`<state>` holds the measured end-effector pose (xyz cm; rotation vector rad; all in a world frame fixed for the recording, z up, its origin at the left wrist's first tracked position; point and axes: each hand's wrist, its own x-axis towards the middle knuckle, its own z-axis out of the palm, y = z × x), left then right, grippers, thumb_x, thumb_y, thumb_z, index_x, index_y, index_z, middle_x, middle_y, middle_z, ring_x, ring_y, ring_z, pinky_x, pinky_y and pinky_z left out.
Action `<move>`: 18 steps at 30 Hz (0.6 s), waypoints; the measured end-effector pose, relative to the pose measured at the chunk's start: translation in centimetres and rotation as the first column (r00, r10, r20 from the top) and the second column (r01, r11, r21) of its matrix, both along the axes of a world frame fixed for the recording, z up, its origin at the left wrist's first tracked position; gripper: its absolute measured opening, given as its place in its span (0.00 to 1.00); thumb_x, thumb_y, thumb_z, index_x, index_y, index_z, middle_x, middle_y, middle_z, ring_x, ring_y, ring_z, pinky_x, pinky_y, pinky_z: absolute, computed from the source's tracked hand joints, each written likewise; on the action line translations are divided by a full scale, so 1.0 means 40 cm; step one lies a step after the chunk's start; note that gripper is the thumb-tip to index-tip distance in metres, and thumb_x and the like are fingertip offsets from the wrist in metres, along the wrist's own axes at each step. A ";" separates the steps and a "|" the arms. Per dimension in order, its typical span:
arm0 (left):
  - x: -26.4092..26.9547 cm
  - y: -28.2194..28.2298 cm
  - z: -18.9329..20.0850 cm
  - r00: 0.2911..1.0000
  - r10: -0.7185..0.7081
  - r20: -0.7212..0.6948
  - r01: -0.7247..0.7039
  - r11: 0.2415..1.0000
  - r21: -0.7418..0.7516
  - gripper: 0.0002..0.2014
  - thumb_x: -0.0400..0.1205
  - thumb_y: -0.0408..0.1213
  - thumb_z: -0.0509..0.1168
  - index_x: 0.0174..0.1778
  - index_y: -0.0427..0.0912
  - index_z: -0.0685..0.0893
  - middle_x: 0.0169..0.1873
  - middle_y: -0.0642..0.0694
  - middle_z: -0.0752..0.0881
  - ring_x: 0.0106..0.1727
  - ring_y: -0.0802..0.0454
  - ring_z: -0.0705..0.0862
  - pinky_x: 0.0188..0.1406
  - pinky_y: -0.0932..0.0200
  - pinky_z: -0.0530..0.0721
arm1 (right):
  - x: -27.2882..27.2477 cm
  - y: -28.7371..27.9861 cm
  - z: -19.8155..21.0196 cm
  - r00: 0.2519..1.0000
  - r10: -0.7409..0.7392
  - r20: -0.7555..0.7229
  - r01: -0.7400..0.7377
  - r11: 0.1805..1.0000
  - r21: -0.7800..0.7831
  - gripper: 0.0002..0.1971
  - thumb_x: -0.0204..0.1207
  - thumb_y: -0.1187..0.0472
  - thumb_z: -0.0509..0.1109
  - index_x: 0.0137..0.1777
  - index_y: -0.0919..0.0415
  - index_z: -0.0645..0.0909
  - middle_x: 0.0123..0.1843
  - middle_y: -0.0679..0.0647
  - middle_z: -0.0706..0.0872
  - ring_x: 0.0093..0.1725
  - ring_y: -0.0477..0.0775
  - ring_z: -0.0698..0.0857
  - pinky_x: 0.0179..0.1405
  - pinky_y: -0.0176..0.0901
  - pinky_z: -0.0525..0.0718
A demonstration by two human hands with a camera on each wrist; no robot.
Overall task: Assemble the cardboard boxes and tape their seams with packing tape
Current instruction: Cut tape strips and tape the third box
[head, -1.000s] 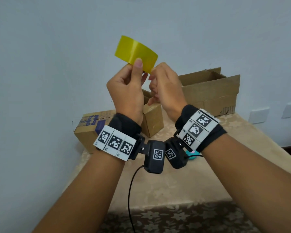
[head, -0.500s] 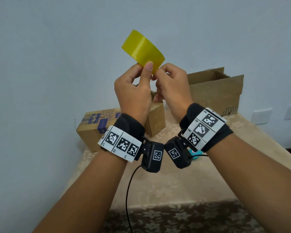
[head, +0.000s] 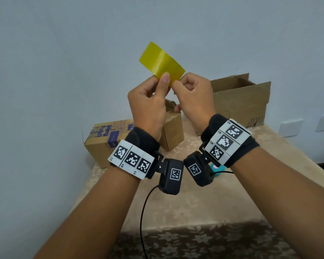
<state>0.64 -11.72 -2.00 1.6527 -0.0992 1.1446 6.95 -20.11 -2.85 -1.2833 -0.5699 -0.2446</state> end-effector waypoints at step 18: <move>0.005 0.032 -0.003 0.993 -0.077 0.085 0.084 0.993 -0.081 0.18 0.88 0.38 0.69 0.40 0.24 0.84 0.34 0.39 0.80 0.41 0.44 0.78 0.50 0.26 0.85 | -0.039 -0.003 0.024 0.845 0.449 -0.290 -0.413 0.893 0.178 0.08 0.82 0.64 0.63 0.46 0.66 0.81 0.28 0.54 0.60 0.24 0.49 0.61 0.25 0.43 0.81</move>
